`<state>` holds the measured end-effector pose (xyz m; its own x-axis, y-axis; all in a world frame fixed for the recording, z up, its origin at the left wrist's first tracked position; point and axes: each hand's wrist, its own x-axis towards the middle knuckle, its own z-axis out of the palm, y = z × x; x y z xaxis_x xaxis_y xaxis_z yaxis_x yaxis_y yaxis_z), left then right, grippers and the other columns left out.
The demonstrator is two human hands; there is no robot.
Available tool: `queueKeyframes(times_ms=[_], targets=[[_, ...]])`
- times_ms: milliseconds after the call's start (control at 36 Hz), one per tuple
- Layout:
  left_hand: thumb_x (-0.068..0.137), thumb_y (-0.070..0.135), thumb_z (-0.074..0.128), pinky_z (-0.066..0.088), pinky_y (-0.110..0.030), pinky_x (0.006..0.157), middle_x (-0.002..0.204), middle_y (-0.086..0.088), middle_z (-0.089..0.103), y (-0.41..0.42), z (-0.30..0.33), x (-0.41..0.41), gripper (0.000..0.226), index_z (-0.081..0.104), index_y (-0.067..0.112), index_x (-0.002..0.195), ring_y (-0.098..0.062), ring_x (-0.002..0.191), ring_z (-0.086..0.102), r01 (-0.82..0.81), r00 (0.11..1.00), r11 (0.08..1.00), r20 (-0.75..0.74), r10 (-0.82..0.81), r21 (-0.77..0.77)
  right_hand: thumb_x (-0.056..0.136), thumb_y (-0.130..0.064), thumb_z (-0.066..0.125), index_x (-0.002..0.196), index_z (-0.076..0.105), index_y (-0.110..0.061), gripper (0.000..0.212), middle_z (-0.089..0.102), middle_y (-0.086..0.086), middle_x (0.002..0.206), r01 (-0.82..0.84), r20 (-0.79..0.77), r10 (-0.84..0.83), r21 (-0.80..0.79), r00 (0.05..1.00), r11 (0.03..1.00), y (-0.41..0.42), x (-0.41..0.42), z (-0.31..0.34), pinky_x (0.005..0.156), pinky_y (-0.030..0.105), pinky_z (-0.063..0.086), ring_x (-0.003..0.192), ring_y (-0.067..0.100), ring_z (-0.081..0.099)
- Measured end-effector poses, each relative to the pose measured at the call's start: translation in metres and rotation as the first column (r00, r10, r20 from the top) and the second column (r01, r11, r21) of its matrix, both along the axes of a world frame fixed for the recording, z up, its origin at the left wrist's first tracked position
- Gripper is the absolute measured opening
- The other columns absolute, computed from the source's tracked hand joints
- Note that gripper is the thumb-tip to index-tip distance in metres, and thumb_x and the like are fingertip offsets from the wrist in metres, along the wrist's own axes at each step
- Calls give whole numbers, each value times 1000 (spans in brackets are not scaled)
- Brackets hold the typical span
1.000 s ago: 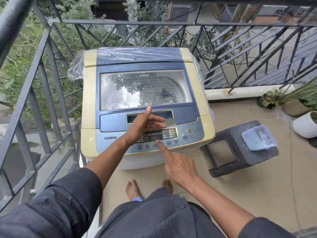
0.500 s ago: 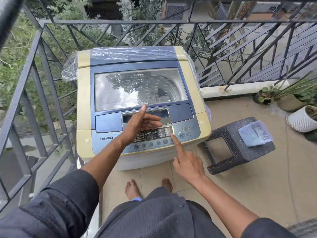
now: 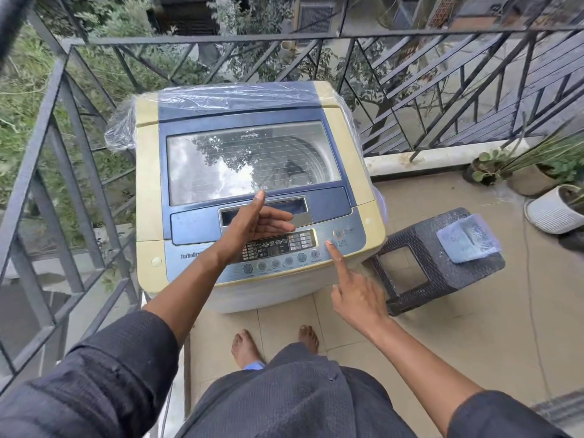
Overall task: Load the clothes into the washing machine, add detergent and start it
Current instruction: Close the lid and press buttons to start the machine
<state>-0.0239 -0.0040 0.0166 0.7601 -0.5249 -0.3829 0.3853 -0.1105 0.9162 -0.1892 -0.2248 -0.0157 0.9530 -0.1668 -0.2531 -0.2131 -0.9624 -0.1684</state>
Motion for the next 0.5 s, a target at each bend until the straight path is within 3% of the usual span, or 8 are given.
queueKeyframes(times_ms=[333,500], targets=[[98,70,23,48,-51,116,116,-24,77,-1,3,-2,90,72,0,125,-35,117,73,-5,1000,1000,8,5,12,91,-15,56,156,-28,-46,110,68,7,85,13,-21,-12,40,1000,999,3,-1,-8,60,35,43,73,34,66],[100,69,22,45,-54,117,116,-22,77,0,3,-2,86,74,4,123,-34,118,72,-6,1000,1000,13,5,15,87,-11,54,156,-25,-49,112,60,7,73,53,-4,-53,100,999,994,5,-2,-14,58,41,50,62,36,60]])
